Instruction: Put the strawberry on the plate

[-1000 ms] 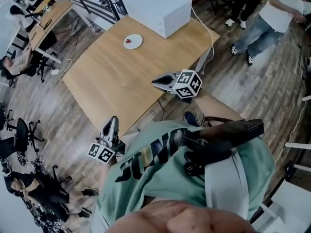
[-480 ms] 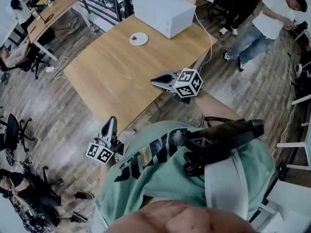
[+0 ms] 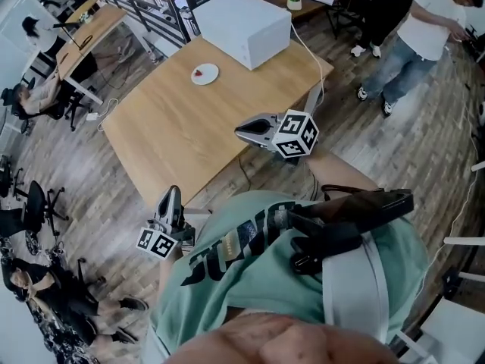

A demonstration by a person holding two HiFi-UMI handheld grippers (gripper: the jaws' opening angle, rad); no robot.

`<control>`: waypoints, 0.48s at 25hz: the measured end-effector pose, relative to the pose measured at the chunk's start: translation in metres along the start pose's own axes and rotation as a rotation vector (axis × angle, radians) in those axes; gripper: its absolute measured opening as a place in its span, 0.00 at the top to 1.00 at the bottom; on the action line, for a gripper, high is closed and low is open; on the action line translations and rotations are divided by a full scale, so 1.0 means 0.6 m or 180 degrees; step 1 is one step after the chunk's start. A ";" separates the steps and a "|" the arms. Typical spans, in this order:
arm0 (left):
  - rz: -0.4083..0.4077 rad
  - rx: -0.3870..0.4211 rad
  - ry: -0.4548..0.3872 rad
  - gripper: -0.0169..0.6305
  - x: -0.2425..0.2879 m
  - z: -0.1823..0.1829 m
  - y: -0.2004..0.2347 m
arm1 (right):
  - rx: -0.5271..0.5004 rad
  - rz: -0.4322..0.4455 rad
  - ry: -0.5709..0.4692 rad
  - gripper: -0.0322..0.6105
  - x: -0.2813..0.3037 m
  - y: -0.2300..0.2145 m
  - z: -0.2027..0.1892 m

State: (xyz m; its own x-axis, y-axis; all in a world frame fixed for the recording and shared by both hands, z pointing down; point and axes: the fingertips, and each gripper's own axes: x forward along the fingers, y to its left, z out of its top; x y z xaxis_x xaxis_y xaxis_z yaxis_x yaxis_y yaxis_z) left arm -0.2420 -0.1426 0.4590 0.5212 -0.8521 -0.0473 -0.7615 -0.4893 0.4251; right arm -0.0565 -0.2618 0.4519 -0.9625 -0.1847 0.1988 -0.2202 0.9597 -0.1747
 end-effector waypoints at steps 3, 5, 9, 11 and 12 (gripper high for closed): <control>-0.0031 -0.0028 0.0051 0.97 0.070 -0.036 -0.069 | -0.0083 0.0038 -0.0002 0.94 -0.085 -0.025 -0.011; -0.0048 0.0004 0.0098 0.97 0.107 -0.046 -0.098 | -0.0087 0.0046 -0.0020 0.94 -0.128 -0.039 -0.018; -0.0144 0.0117 0.0102 0.97 0.133 -0.037 -0.130 | -0.0043 -0.0036 -0.0115 0.94 -0.168 -0.054 -0.019; -0.0175 0.0132 0.0104 0.97 0.121 -0.037 -0.128 | -0.0020 -0.0077 -0.0161 0.94 -0.165 -0.046 -0.018; -0.0177 0.0124 0.0111 0.97 0.112 -0.039 -0.123 | -0.0003 -0.0089 -0.0173 0.94 -0.160 -0.037 -0.018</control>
State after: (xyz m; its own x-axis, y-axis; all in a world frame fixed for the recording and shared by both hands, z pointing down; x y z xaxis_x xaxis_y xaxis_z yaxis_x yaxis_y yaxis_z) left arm -0.1416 -0.1593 0.4456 0.5757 -0.8168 -0.0380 -0.7451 -0.5432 0.3871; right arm 0.0429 -0.2631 0.4473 -0.9632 -0.2225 0.1510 -0.2469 0.9542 -0.1689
